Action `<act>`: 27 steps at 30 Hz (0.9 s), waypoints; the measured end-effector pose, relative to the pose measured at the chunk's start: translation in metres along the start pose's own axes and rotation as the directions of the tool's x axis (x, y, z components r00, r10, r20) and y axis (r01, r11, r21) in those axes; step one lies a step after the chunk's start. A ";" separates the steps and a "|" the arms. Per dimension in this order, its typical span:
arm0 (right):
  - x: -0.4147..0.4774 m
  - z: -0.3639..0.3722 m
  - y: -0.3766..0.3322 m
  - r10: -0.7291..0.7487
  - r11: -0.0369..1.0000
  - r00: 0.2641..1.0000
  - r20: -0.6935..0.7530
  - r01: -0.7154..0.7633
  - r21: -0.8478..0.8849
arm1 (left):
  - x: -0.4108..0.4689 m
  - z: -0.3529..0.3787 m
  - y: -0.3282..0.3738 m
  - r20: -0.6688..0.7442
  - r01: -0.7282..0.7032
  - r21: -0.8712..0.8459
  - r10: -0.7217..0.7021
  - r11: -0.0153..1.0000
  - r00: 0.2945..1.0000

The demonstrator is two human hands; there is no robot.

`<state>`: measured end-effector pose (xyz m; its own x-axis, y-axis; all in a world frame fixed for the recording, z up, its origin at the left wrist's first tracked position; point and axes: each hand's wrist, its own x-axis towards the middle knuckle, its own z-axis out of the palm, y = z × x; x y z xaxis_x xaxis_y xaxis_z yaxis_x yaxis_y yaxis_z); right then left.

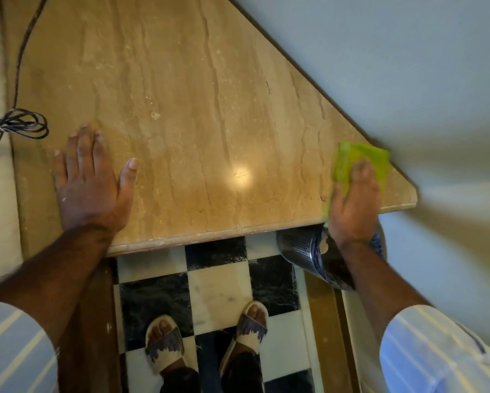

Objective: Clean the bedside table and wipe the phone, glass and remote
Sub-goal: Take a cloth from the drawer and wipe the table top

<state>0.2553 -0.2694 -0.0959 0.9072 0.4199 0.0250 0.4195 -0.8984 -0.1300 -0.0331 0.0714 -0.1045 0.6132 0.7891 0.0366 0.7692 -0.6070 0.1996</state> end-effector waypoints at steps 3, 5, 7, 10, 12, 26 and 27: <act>0.017 -0.005 0.015 0.408 0.912 0.911 -0.067 -0.403 0.080 | 0.001 0.002 -0.002 -0.010 0.004 0.010 -0.004 1.000 1.000; 0.029 -0.005 0.005 0.586 0.808 0.809 -0.046 -0.580 0.106 | 0.001 0.003 -0.002 -0.018 0.004 0.011 -0.003 1.000 1.000; 0.040 -0.003 -0.012 0.677 0.734 0.736 -0.016 -0.674 0.087 | 0.000 0.004 -0.001 -0.031 0.007 0.028 -0.006 1.000 1.000; 0.045 0.005 -0.051 0.642 0.766 0.766 -0.001 -0.642 0.033 | 0.000 0.005 -0.002 -0.019 0.002 0.063 -0.001 0.998 1.000; 0.050 0.011 -0.090 0.520 0.853 0.854 0.023 -0.521 0.023 | 0.001 0.004 -0.004 -0.011 0.012 0.085 -0.011 0.996 1.000; 0.120 0.039 -0.402 -0.477 0.878 0.848 0.231 0.473 0.073 | 0.005 -0.006 -0.001 0.053 0.028 0.076 -0.032 0.997 0.998; 0.113 0.039 -0.419 -0.563 0.823 0.785 0.258 0.561 0.088 | 0.005 -0.006 -0.001 0.057 0.028 0.079 -0.033 0.996 0.998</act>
<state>0.1804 0.1596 -0.0772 0.4681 0.8686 -0.1624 0.8514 -0.4925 -0.1804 -0.0320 0.0768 -0.0983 0.5970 0.8018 -0.0261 0.7980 -0.5902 0.1221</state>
